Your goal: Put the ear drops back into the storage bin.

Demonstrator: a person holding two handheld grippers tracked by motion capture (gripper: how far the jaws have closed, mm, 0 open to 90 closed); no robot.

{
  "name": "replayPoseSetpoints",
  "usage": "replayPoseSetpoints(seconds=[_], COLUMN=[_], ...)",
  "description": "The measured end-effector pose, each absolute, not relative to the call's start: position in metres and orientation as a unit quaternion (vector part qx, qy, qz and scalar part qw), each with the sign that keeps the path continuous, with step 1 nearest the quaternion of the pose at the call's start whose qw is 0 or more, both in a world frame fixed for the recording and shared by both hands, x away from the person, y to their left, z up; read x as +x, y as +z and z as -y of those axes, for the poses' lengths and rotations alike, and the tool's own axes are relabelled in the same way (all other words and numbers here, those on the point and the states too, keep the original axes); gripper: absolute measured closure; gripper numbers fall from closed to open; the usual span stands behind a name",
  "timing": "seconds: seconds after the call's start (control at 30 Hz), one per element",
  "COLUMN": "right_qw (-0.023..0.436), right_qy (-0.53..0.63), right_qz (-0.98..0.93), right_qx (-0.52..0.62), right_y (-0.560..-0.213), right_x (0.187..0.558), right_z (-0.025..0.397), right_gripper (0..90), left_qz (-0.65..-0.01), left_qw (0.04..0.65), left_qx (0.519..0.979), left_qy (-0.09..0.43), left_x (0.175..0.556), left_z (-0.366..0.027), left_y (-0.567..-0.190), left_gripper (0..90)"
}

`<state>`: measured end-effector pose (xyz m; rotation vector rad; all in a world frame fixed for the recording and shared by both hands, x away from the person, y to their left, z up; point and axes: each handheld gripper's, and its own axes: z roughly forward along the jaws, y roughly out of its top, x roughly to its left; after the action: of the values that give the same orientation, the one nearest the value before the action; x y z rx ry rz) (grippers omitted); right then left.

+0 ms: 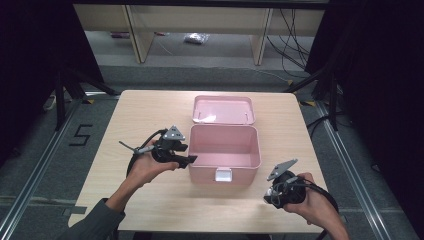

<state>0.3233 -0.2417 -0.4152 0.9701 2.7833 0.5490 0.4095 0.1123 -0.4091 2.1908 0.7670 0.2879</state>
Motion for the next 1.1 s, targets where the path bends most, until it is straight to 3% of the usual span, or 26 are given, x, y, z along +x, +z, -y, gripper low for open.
replayPoseSetpoints(seconds=[1.1], right_qw=[0.066], right_qy=[0.176], right_qz=[-0.946], right_qx=[0.264], right_y=[-0.373], right_x=[0.337], right_z=[0.217], right_gripper=[60.4], left_qz=[-0.301], left_qw=[0.390], left_qx=[0.863], left_qy=[0.114], left_x=[0.409], left_z=[-0.112], left_y=[-0.409], left_gripper=[45.1])
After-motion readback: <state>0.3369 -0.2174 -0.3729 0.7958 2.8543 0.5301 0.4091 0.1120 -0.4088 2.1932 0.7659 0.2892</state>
